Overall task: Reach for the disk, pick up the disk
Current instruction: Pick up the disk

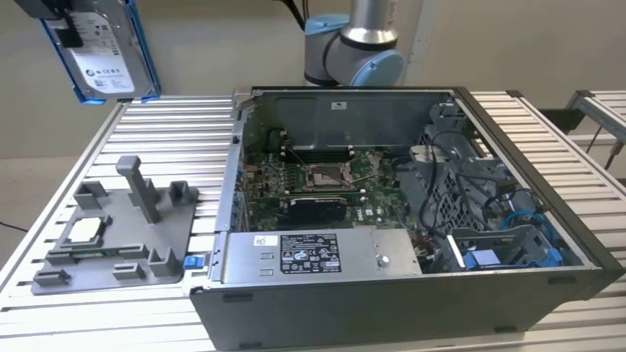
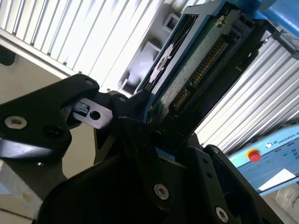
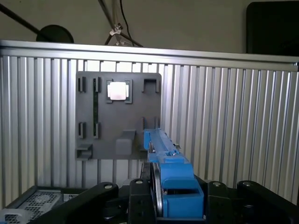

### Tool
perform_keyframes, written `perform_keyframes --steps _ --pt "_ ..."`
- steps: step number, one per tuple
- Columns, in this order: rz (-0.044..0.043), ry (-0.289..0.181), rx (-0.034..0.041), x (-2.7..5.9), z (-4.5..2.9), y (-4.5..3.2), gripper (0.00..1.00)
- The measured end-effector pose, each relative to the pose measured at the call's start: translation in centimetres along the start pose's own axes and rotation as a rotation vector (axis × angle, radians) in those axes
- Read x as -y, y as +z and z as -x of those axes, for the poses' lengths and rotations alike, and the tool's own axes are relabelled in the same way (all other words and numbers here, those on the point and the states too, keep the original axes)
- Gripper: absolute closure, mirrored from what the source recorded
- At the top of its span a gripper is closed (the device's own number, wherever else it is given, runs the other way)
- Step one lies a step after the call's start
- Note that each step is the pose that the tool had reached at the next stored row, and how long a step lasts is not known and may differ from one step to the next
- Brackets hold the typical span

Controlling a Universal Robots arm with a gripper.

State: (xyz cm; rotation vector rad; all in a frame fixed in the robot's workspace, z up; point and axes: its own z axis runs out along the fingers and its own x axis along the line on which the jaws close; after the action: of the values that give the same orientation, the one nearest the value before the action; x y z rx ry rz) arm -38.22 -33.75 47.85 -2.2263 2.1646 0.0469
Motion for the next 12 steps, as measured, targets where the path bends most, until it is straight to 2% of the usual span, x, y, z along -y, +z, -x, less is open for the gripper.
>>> perform_keyframes --steps 12 --pt "0.0003 0.000 0.0000 2.88 -0.08 0.01 1.00"
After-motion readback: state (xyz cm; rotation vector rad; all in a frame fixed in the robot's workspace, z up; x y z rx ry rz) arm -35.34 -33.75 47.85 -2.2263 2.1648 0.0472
